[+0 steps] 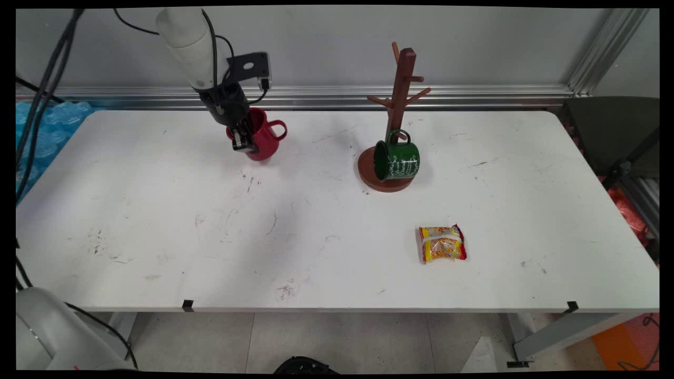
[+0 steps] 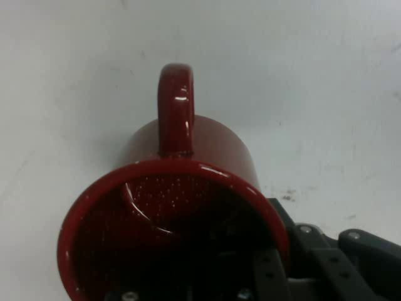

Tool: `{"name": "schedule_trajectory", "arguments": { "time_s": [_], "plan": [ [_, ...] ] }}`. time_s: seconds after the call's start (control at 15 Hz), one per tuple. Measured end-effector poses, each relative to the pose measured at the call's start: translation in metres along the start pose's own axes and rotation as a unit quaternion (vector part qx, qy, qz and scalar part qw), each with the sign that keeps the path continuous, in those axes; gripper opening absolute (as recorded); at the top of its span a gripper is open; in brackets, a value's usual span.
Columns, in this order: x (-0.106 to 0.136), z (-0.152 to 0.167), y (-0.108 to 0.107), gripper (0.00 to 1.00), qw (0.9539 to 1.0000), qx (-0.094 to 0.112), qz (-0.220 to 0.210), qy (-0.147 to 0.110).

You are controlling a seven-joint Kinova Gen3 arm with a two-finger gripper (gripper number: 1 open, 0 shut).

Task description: Place the picked object on the table

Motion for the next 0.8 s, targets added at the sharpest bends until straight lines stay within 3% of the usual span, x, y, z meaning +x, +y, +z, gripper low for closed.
{"name": "schedule_trajectory", "arguments": {
  "time_s": [0.8],
  "plan": [
    [-0.006, 0.027, -0.005, 0.0, 0.9983, -0.013, 0.027, -0.051]
  ]
}}
